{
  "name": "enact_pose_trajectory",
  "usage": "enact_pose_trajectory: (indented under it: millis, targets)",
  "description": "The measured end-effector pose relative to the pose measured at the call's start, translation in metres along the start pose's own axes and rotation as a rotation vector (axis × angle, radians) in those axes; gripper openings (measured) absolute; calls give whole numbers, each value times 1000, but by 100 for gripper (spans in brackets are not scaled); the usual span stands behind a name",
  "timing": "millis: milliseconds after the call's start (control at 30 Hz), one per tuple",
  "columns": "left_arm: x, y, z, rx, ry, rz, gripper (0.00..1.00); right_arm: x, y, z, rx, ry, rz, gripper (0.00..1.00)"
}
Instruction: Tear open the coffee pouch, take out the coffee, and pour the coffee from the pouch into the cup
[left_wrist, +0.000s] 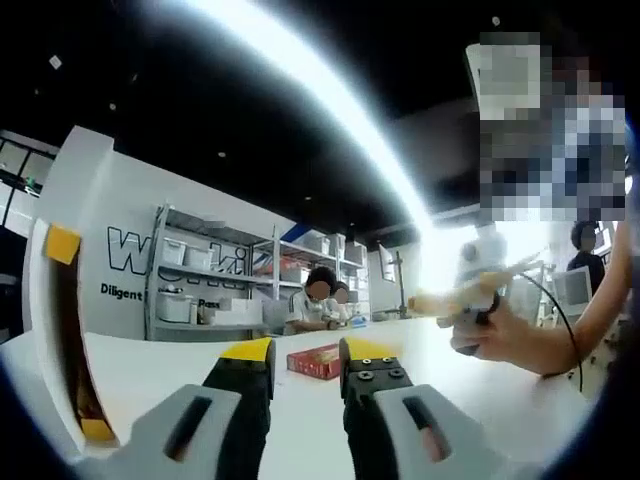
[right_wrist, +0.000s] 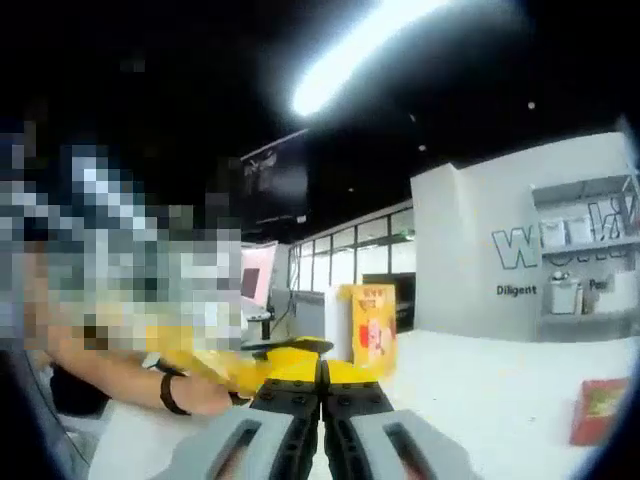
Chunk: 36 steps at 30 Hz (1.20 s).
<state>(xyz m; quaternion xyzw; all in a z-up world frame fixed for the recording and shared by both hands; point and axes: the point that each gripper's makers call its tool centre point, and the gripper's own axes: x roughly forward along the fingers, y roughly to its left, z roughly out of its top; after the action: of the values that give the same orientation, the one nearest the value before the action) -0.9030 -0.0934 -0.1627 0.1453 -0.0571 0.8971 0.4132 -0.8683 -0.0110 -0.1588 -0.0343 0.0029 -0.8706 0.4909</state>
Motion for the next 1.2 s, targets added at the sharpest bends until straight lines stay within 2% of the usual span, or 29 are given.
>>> enact_pose_trajectory:
  millis: [67, 133, 167, 200, 233, 267, 367, 400, 467, 500, 533, 567, 600, 633, 700, 733, 767, 800, 867, 933, 1000, 1067, 1100, 1167, 1200]
  targets:
    - [0, 0, -2, -2, 3, 0, 28, 3, -7, -19, 26, 45, -3, 0]
    - [1, 0, -5, -3, 11, 0, 28, -1, -2, -5, 21, 11, 8, 0]
    - [1, 0, -5, 1, 12, 0, 28, -6, 3, 11, -30, -18, -5, 0]
    - [0, 0, -4, 1, 10, -1, 28, -10, 5, 27, -65, -79, -16, 0]
    - [0, -1, -3, 1, 8, -1, 28, -12, 9, 33, -28, -105, 3, 0]
    - [0, -1, -2, 1, 4, -2, 28, -11, 9, 28, -15, -89, 9, 0]
    - [1, -1, -3, 0, 6, -3, 28, 4, 6, -16, 34, 54, 29, 0]
    - [1, -1, -5, 1, 11, -3, 28, 6, 7, -18, 39, 41, 35, 0]
    - [1, -2, -6, 4, 15, -4, 28, 5, 6, -13, 34, 37, 28, 0]
    - [1, -2, -5, 4, 14, -3, 28, 0, 4, -3, 16, 23, 19, 0]
    - [1, -2, -4, 4, 12, -3, 28, -6, 6, 9, 12, -14, 24, 0]
    - [0, -1, -2, 4, 6, -2, 28, -11, 6, 24, 18, -80, 26, 0]
    - [0, -1, -2, 2, 5, -2, 28, -13, 2, 25, 24, -75, 12, 0]
    - [0, -1, -2, 2, 6, 0, 28, -11, -3, 17, 31, -53, 7, 0]
    - [1, 0, -4, -1, 9, 0, 28, -4, -11, -12, 65, 28, -3, 0]
    - [1, 0, -6, -2, 12, 0, 28, -3, -12, -18, 48, 46, -9, 0]
    - [2, -1, -8, -1, 18, -1, 28, -2, -11, -14, 47, 31, -6, 0]
    - [2, -2, -8, 1, 21, -3, 28, -6, -8, -3, 48, 5, 3, 0]
    - [1, -3, -6, 5, 18, -5, 28, -15, -9, 25, -45, -65, -44, 0]
    - [0, -4, -4, 8, 11, -4, 28, -23, 1, 45, -37, -160, -16, 0]
    - [0, -2, -4, 8, 10, -1, 27, -18, 0, 29, -41, -91, -9, 0]
    - [1, 0, -7, 8, 16, 6, 28, -2, -1, -3, -14, 11, 5, 0]
    - [1, 1, -7, 12, 19, 10, 27, 4, 2, -14, 9, 36, 20, 0]
    - [1, 2, -8, 13, 21, 10, 27, 4, 9, -7, -7, 15, 29, 0]
    - [0, 3, -5, 15, 15, 12, 27, 0, 13, 4, -34, -5, 36, 0]
